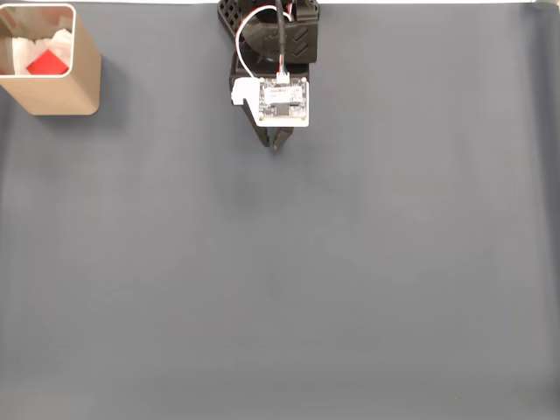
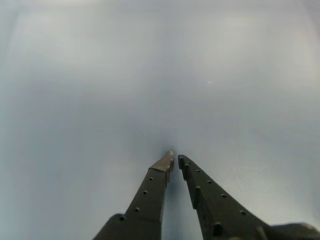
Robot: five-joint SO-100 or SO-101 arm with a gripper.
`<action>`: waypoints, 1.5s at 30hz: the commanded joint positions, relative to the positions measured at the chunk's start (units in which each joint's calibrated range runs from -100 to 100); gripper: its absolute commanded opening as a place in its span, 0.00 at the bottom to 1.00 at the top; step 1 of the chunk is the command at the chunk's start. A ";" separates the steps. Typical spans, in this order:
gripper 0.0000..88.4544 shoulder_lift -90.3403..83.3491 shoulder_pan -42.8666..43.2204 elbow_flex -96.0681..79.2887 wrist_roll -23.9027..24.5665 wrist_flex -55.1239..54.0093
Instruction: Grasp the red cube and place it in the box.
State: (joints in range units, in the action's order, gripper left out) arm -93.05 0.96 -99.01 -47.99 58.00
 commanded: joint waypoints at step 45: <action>0.00 -6.86 0.10 -0.81 -0.10 17.66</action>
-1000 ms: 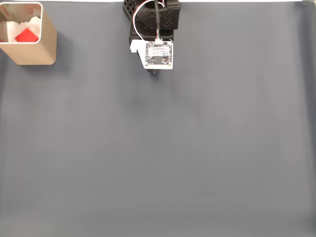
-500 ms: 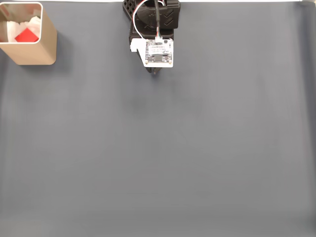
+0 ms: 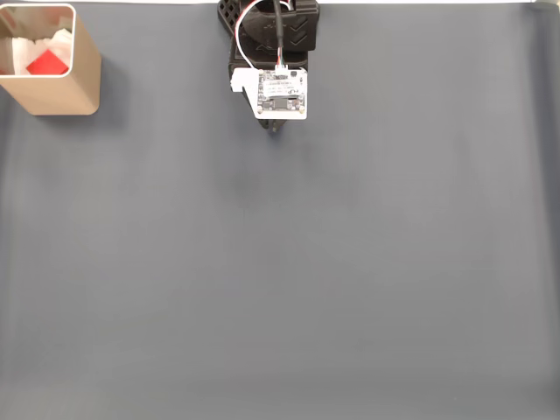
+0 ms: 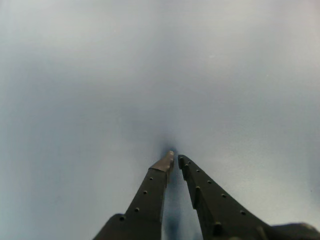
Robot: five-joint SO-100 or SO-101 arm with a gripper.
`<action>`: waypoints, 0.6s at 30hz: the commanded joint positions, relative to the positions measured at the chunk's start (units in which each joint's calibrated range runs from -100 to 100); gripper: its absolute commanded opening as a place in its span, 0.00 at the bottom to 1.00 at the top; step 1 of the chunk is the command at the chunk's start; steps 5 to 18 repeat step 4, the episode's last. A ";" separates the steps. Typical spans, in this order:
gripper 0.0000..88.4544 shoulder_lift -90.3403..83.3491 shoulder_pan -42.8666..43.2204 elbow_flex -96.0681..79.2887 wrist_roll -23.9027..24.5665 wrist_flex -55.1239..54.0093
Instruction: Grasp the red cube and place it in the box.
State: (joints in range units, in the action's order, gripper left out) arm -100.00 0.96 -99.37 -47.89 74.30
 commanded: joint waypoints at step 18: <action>0.00 0.09 0.10 -0.45 -0.20 1.35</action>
